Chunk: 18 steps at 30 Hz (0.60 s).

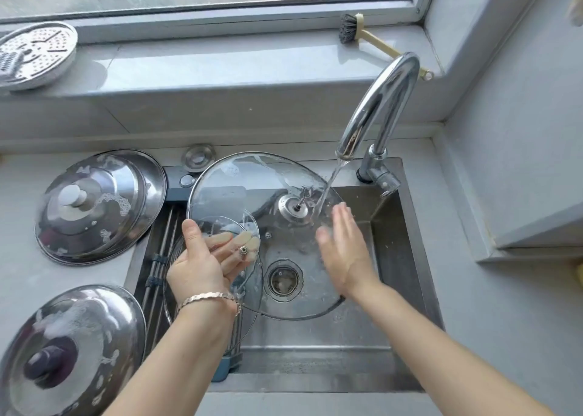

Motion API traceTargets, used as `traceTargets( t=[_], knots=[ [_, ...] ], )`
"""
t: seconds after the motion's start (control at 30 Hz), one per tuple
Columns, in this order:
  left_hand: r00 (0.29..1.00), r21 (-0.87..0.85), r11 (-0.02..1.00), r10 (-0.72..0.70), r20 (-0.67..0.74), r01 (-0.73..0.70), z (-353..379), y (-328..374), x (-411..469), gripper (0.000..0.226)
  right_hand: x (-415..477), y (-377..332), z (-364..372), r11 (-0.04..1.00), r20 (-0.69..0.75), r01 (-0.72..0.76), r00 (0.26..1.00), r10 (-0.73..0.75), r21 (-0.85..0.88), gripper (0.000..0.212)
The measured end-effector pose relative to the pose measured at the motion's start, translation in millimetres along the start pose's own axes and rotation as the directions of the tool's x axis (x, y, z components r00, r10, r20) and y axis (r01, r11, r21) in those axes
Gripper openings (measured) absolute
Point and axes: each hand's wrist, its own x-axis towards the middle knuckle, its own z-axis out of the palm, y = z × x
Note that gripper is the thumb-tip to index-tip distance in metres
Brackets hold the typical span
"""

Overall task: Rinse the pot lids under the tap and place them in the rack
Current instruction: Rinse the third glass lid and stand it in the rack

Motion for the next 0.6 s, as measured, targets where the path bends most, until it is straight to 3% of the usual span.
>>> traceTargets(
  t=[0.03,0.1,0.2,0.27,0.33,0.4,0.47,0.5,0.53,0.6],
  knots=[
    [1.000,0.007,1.000,0.002,0.003,-0.002,-1,0,-1,0.051,11,6,-6,0.992,0.005,-0.104,0.995,0.104,0.066,0.076],
    [1.000,0.027,1.000,0.006,0.004,-0.006,-2,0,0,0.051,10,8,-5,0.990,0.024,-0.118,0.993,0.116,0.072,0.068],
    [1.000,0.052,0.999,-0.008,0.008,0.007,-1,1,2,0.052,-14,-3,5,0.980,0.059,0.189,0.981,-0.186,-0.066,0.071],
    [1.000,0.069,0.998,-0.014,0.016,0.013,0,1,1,0.051,-13,3,5,0.956,0.066,0.287,0.957,-0.282,-0.067,0.075],
    [0.999,0.081,0.997,-0.016,0.039,0.013,1,1,-2,0.051,4,19,-2,0.987,0.054,0.155,0.986,-0.157,0.031,0.069],
    [0.998,0.107,0.994,-0.028,0.062,0.022,-1,1,-7,0.051,19,43,-12,0.978,0.172,-0.172,0.974,0.150,0.122,0.059],
    [0.995,0.148,0.988,-0.058,0.080,0.046,-1,-1,-8,0.051,21,60,-21,0.921,0.281,-0.347,0.879,0.385,-0.177,0.057],
    [0.993,0.174,0.983,-0.075,0.089,0.059,-1,-3,-8,0.050,18,63,-26,0.869,0.264,-0.314,0.864,0.429,-0.383,0.054],
    [0.991,0.205,0.976,-0.093,0.098,0.071,-1,-6,-8,0.048,12,60,-31,0.814,0.212,-0.248,0.888,0.408,-0.525,0.050],
    [0.983,0.275,0.957,-0.134,0.125,0.095,3,-14,-11,0.042,-6,42,-43,0.842,0.205,-0.091,0.951,0.232,-0.531,0.052]
  ],
)
